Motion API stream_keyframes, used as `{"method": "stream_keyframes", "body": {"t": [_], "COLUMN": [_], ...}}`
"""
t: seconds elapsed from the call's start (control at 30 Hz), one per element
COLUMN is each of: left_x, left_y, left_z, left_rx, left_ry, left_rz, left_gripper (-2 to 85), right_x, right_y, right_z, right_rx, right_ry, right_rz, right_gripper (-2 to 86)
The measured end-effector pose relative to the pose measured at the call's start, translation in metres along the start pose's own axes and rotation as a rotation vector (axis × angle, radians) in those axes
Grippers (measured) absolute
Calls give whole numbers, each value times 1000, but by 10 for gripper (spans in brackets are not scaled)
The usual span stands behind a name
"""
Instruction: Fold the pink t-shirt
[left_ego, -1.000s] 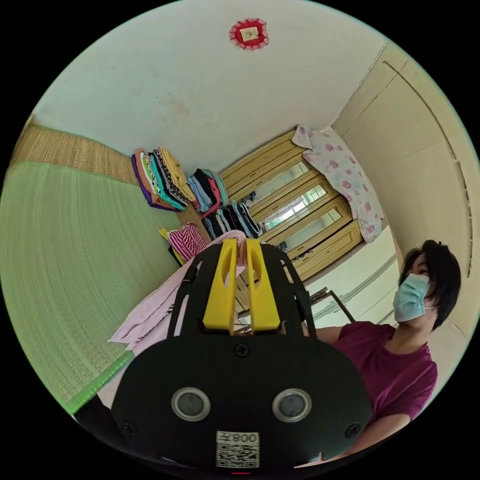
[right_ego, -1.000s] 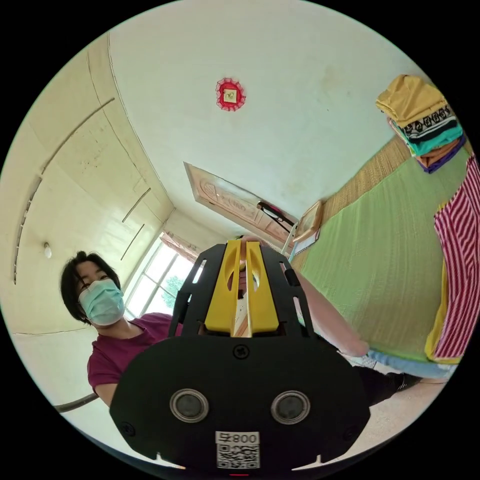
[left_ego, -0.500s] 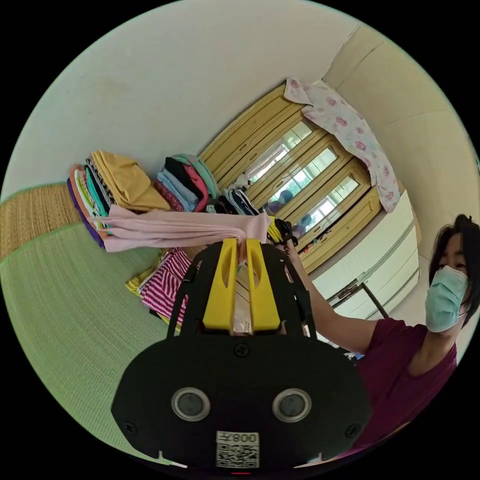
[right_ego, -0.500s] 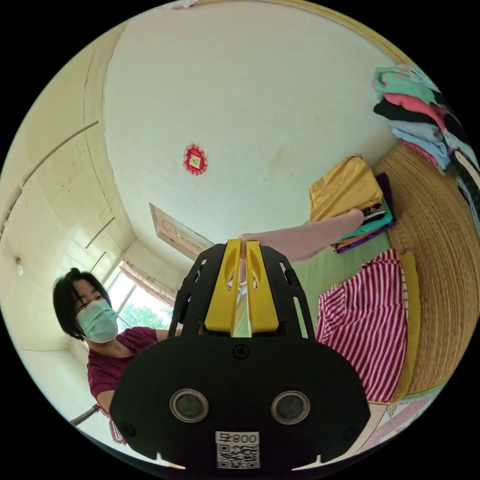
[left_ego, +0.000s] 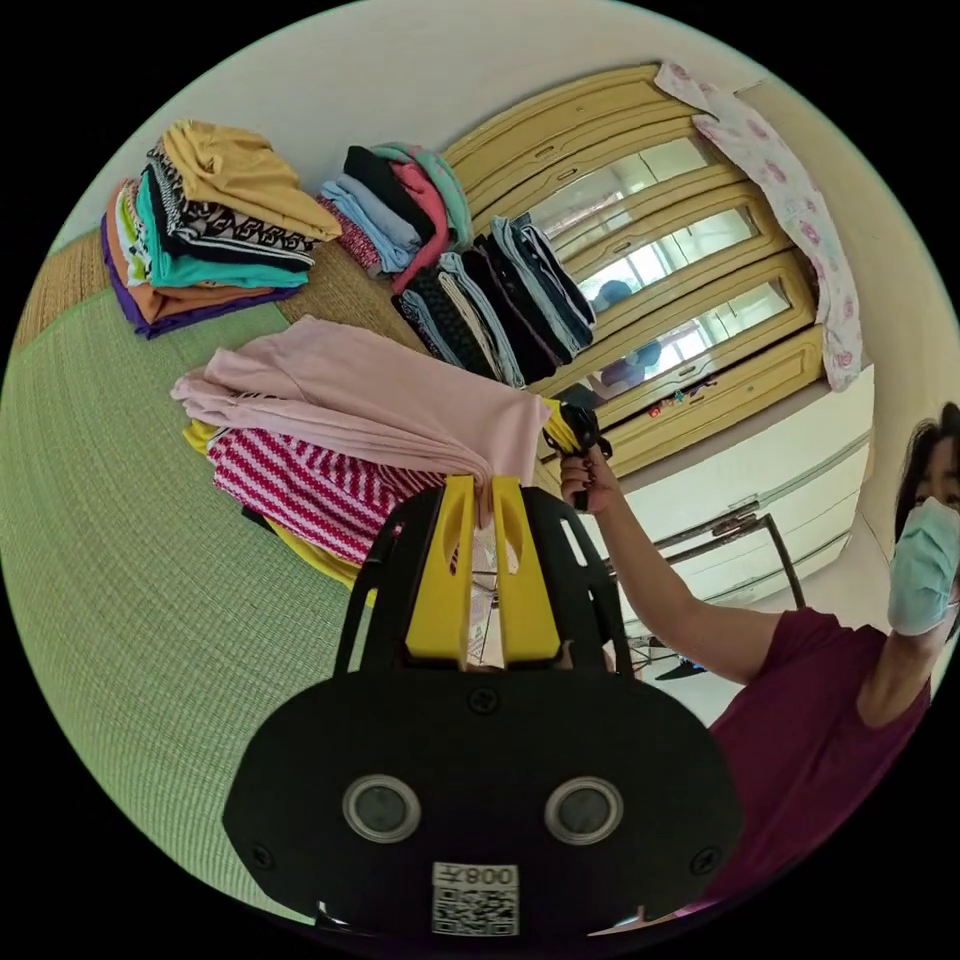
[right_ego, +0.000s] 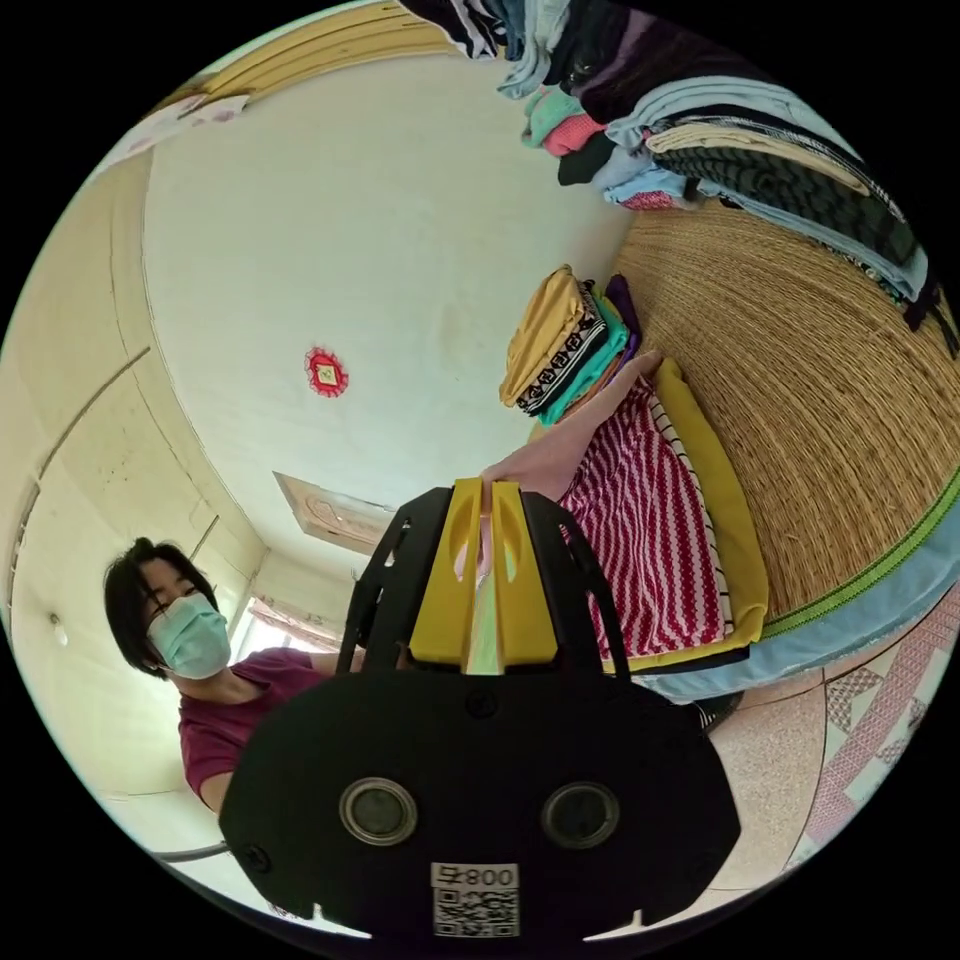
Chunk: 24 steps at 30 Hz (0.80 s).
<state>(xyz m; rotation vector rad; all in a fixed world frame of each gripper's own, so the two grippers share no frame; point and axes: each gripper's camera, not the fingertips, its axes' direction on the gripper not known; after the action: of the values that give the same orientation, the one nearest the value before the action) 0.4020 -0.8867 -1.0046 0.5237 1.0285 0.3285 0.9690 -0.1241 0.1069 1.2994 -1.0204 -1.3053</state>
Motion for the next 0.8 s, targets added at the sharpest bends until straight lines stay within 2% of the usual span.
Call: {"method": "stream_keyframes", "body": {"t": [0.1,0.3,0.57,0.8], "left_x": [15,4,-10,-16], "left_y": [-9,-11,-18,-21], "left_z": [31,104,161,190], "left_rx": [-63,-191,-260,-266], "left_ry": [-49,-65,-93,-93], "left_rz": [54,-16,-90,-130], "left_gripper": [31,30,33,35], "right_x": [11,73,110,106], "right_y": [16,56,71,80], "right_z": [-20,-53,-60,-62], "right_rx": [-8,29,27,76], "right_ry": [49,88,122,134], "right_rz": [10,159,248,266], "right_gripper": [13,13,12,9]}}
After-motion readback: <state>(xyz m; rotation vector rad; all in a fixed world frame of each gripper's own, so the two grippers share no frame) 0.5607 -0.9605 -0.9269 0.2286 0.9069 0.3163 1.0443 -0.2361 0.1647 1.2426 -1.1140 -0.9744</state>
